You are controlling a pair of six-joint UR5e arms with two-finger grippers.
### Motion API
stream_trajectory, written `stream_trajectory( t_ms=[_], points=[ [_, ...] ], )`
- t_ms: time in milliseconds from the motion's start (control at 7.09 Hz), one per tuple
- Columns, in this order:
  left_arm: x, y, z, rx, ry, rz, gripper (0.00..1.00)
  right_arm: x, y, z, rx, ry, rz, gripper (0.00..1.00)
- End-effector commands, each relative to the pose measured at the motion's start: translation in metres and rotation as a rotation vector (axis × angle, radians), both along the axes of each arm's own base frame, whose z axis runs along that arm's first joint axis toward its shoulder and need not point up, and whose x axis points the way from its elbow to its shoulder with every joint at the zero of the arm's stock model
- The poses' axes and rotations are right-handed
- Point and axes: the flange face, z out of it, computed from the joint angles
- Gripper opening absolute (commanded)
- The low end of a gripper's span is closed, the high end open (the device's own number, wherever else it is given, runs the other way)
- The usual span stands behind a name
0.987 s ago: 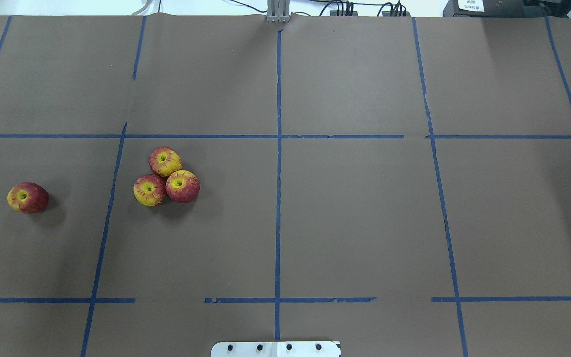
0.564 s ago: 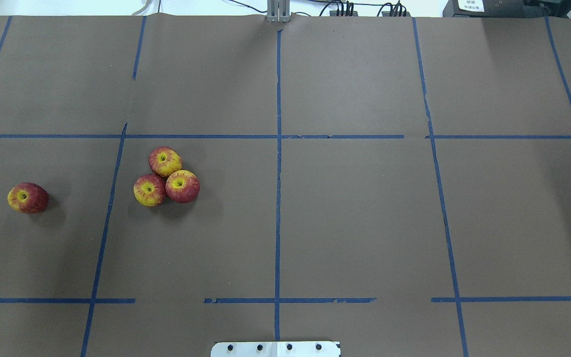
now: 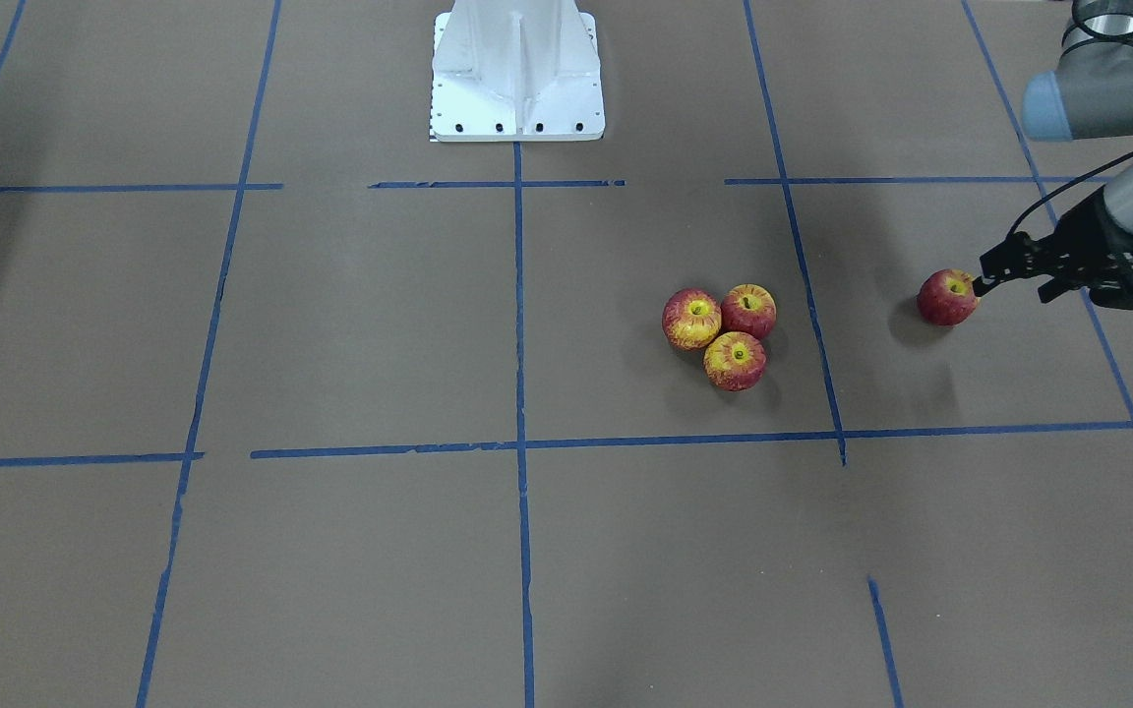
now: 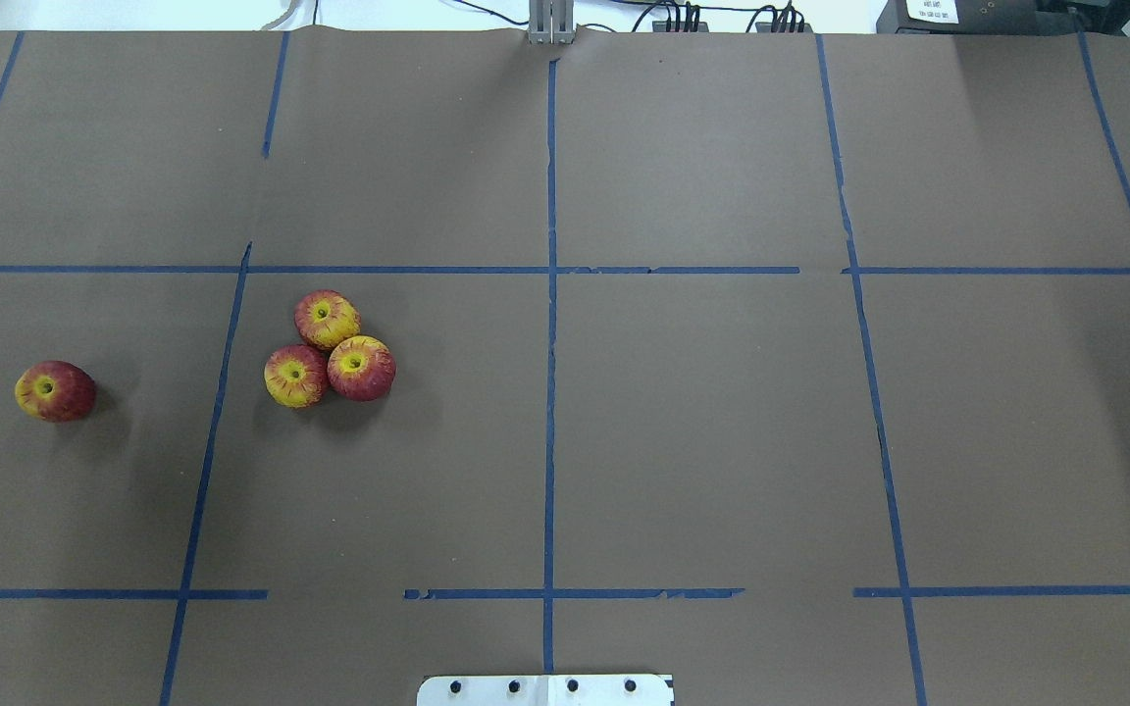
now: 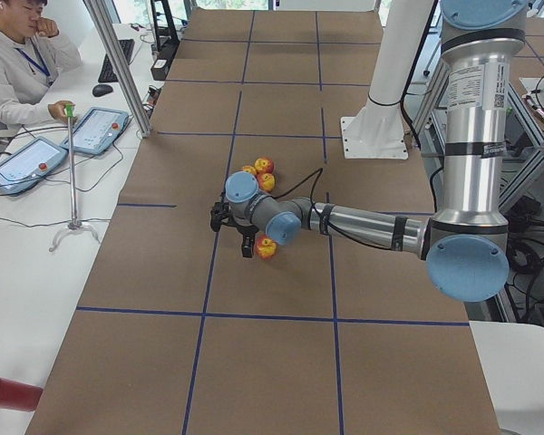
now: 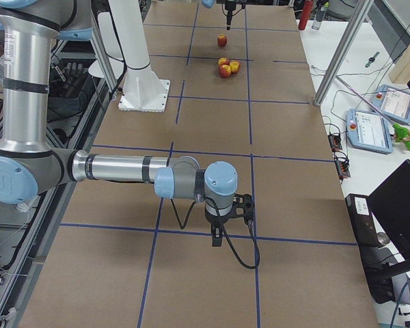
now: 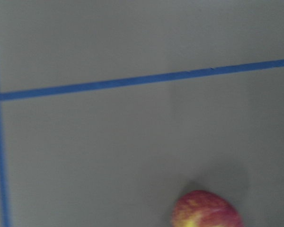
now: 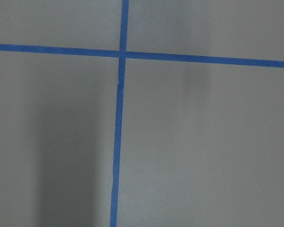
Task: Stack apples
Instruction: 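Reach the left gripper down over the lone red-yellow apple and grasp it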
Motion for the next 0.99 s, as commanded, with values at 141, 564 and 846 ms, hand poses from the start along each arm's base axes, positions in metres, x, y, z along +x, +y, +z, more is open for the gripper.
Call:
stream_trajectory(
  t_ms=[141,564,846],
  points=[
    [0.045,0.016,0.005,-0.033,-0.063,-0.031,1.0,0.0,0.0,0.0,0.0,0.0,0.0,1.0],
    [0.056,0.021,0.013,-0.045,-0.078,-0.015,1.0,0.0,0.0,0.0,0.0,-0.002,0.0,1.0],
    [0.073,0.026,0.025,-0.062,-0.092,0.018,1.0,0.0,0.0,0.0,0.0,0.0,0.0,1.0]
  ],
)
